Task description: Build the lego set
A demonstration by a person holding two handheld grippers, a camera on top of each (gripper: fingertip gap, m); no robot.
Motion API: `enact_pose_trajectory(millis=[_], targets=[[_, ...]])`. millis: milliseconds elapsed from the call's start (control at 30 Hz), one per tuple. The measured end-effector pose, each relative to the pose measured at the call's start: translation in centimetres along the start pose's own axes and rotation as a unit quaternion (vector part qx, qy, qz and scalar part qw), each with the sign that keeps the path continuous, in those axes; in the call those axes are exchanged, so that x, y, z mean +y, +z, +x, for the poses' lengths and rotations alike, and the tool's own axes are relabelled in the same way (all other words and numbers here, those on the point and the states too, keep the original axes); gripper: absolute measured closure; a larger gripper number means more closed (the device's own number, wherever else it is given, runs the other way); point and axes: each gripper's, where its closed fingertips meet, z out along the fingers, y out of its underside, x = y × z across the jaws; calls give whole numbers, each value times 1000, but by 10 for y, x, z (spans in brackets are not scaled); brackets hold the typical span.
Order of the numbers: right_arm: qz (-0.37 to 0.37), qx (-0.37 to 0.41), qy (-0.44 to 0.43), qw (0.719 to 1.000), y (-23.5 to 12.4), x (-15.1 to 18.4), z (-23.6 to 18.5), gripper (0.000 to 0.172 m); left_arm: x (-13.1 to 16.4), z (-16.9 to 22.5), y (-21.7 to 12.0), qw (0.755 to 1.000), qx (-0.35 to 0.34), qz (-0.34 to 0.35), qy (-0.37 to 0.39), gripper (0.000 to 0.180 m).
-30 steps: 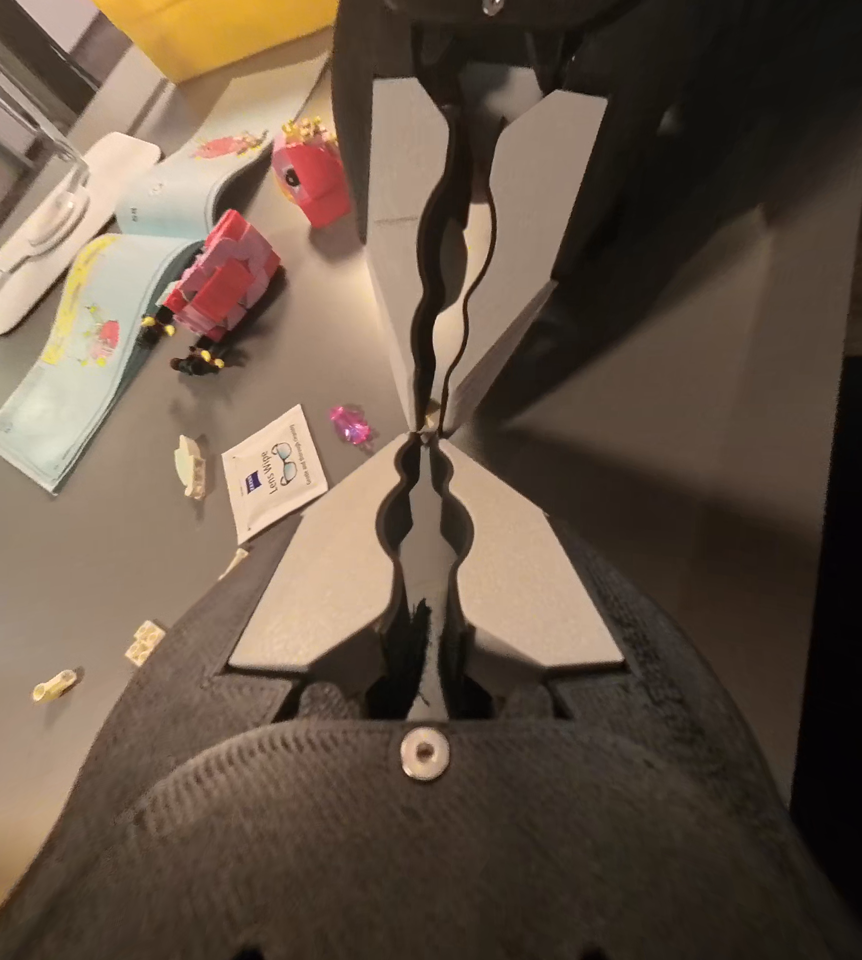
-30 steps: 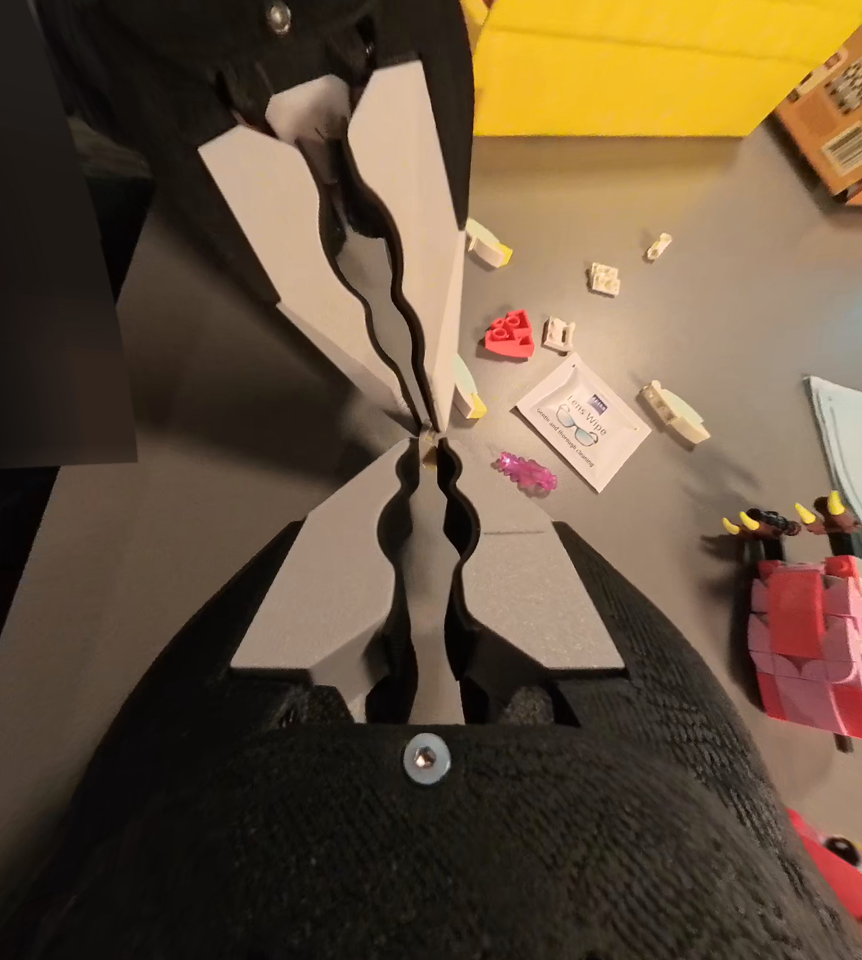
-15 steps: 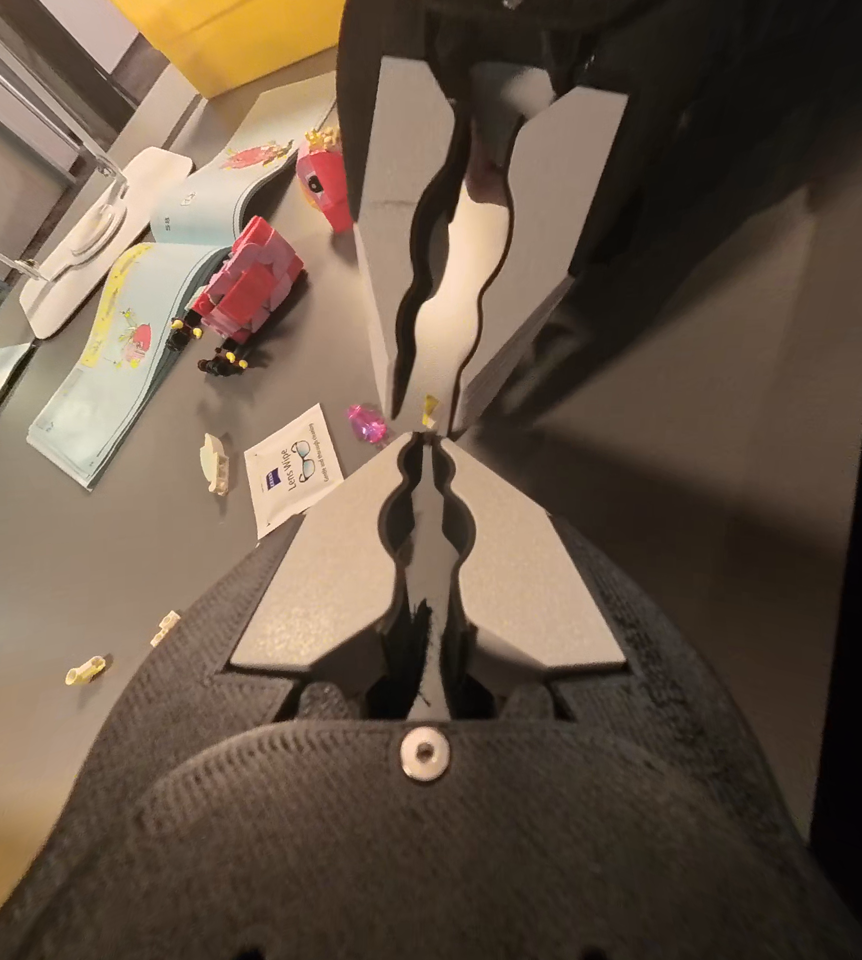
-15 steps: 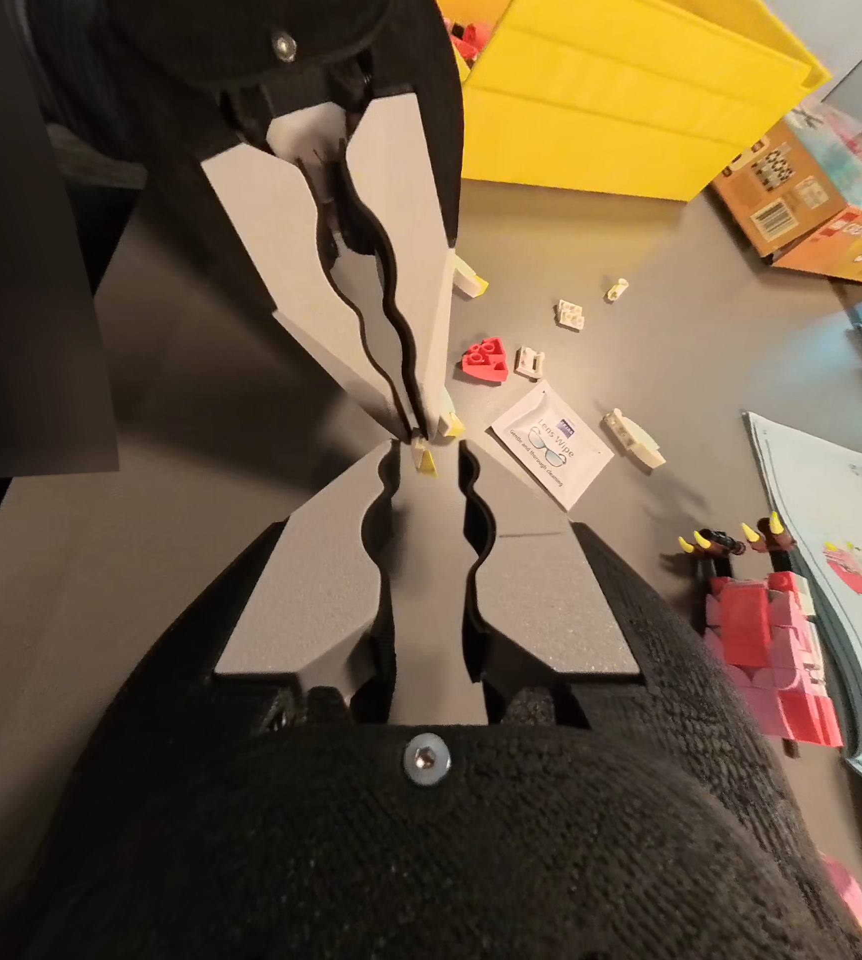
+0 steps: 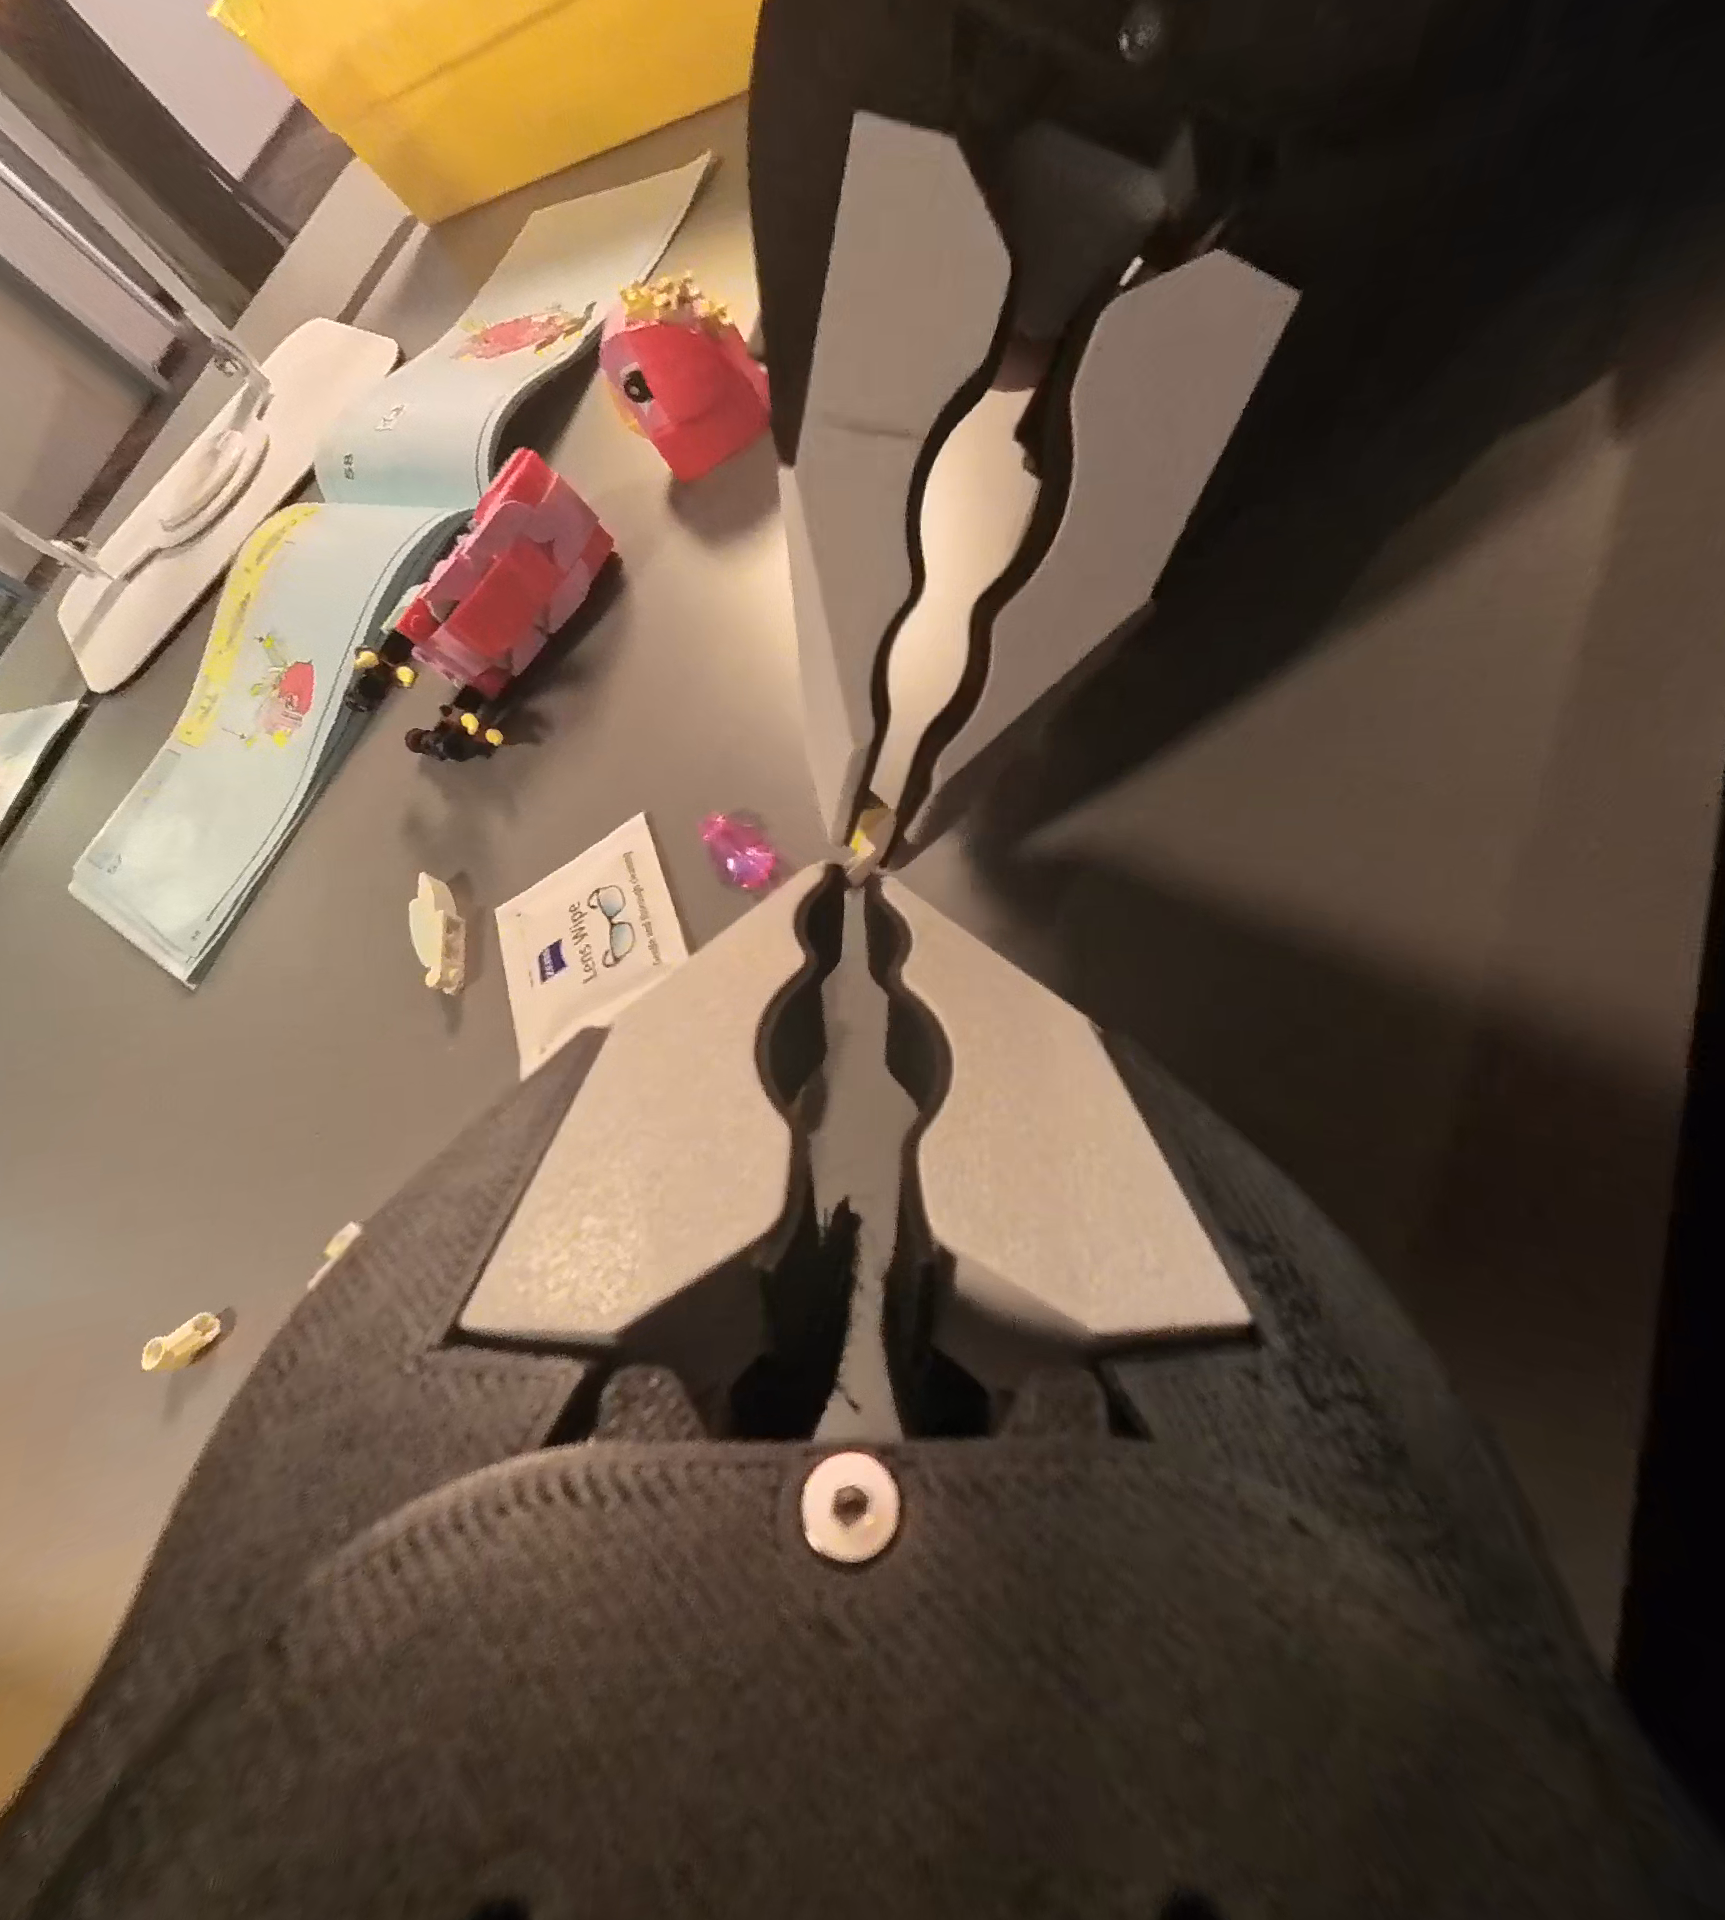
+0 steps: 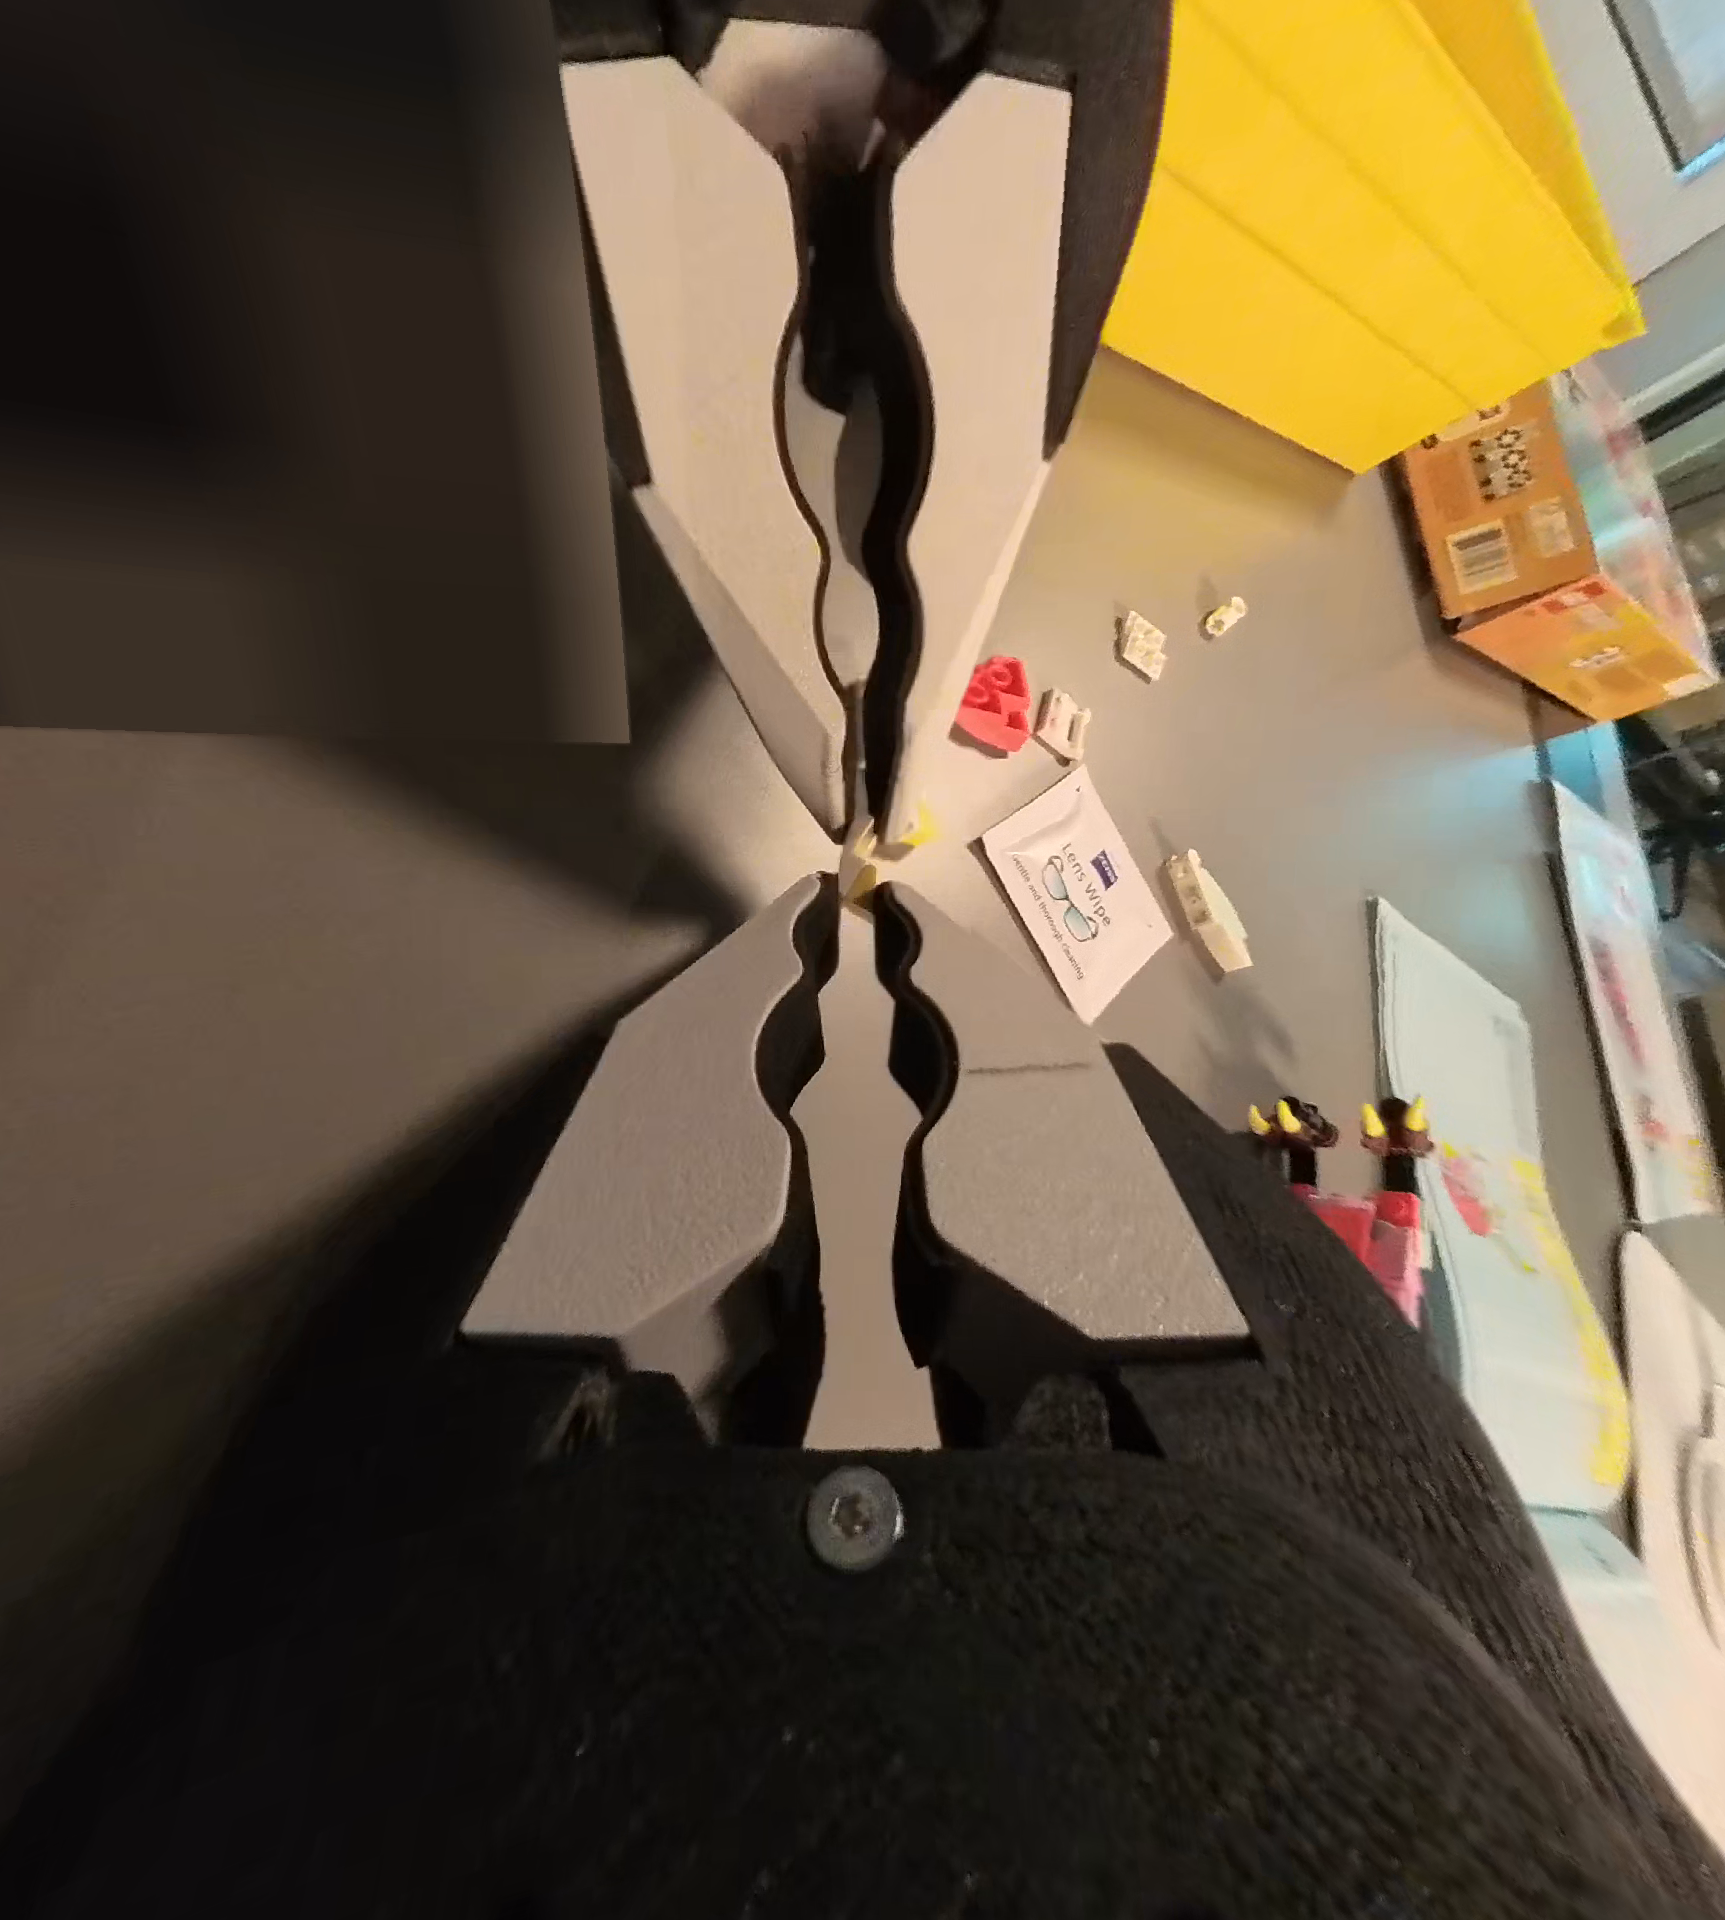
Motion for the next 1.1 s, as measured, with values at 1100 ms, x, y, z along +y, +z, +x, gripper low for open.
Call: enact_pose_trajectory(millis=[1100], targets=[[-1,-38,61,997,-8,23,13,166,91,-58,-73,948,-95,-184,-244,130]])
